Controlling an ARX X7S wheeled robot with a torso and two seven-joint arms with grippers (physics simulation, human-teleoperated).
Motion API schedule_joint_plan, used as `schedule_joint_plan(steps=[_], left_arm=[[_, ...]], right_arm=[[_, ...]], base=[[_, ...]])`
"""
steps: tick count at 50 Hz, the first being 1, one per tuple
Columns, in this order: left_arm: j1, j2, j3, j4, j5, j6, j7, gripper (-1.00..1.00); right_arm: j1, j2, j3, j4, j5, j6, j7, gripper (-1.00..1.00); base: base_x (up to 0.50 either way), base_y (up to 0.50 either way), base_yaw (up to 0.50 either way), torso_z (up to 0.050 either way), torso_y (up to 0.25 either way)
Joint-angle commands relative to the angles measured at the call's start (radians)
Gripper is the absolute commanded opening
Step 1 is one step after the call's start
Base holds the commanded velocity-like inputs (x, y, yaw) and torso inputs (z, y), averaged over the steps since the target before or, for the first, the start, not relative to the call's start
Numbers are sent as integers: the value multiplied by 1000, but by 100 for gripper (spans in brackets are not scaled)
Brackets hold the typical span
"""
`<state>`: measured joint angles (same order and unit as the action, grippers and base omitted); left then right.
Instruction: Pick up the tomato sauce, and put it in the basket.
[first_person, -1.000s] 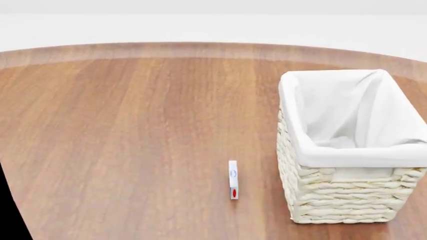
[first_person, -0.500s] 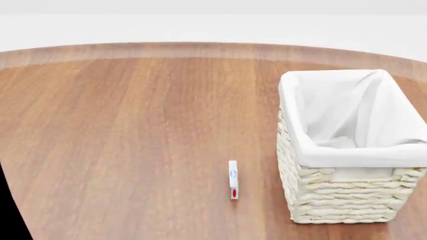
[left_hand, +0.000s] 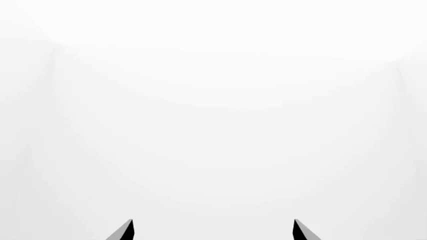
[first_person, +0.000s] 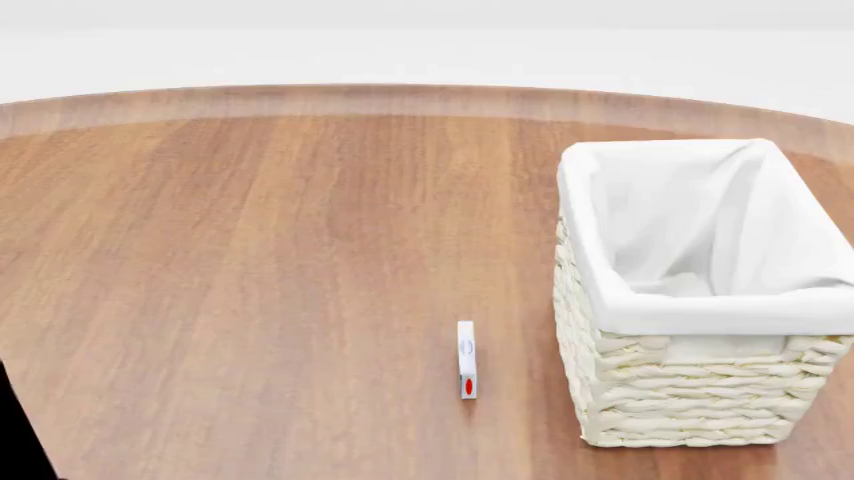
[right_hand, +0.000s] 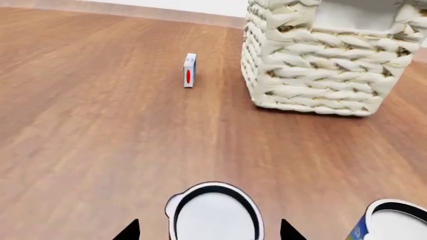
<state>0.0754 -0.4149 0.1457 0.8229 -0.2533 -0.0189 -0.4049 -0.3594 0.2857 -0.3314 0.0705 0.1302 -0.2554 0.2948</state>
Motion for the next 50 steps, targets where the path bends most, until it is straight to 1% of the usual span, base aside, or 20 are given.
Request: schedule_joint_plan(steps=[1,4,5,6,8,12,15,18,25,27,28,29,30,32,34,36,44,50], left_arm=[[-6,-2,5,-7,1,0,-2,100],[-6,-1,8,-13,5,3,-2,100],[-7,-1,9,-14,8,3,-2,100],[-7,0,13,-15,10,3,-2,100],[-11,-1,13,-12,9,-3,-3,100],[-12,-1,16,-14,11,-2,-4,100],[-12,-1,19,-15,11,0,-4,100],[-9,-2,15,-19,7,8,-4,100],[-2,-5,12,-23,3,17,-4,100],[2,-5,12,-20,2,18,-6,100],[3,-5,13,-20,2,17,-6,100],[4,-7,13,-18,3,17,-6,100],[4,-10,8,-15,-1,15,-7,100],[1,-13,2,-15,-5,13,-9,100],[0,-13,2,-14,-5,12,-10,100],[-3,-12,8,-4,-5,8,-10,100],[0,-13,14,-1,-4,10,-11,100],[0,-17,8,-2,-5,10,-16,100]], right_arm=[[38,-9,-13,40,2,2,-10,100],[45,-12,-7,71,10,-6,-9,100],[43,-10,-5,63,13,0,-8,-100],[53,-18,-5,103,16,-26,-13,-100],[54,-17,-5,107,19,-30,-15,-100],[52,-16,-7,107,19,-33,-14,-100],[40,-7,-7,61,23,-3,-8,-100],[48,-12,-9,101,19,-30,-11,-100],[46,-10,-12,89,13,-29,-3,-100],[49,-4,-9,61,11,-14,3,-100],[43,6,-8,8,14,23,9,-100],[47,7,-8,4,5,18,13,-100],[36,25,-2,-82,1,63,26,-100],[35,32,-1,-111,-16,57,35,-100],[19,58,7,-238,-49,126,63,-100],[-8,73,27,-331,-26,147,73,-100],[-45,107,48,-499,-29,206,97,-100],[-47,112,39,-512,-85,174,112,-100]], base=[[0,0,0,0,0],[0,0,0,0,0],[0,0,0,0,0],[0,0,0,0,0],[0,0,0,0,0],[0,0,0,0,0],[3,0,1,0,0],[0,0,1,0,0],[2,0,1,0,0],[0,0,1,0,0],[0,0,0,0,0],[0,0,0,0,0],[0,0,0,0,0],[0,0,0,0,0],[0,0,0,0,0],[0,0,0,0,0],[0,0,0,0,0],[0,0,0,0,0]])
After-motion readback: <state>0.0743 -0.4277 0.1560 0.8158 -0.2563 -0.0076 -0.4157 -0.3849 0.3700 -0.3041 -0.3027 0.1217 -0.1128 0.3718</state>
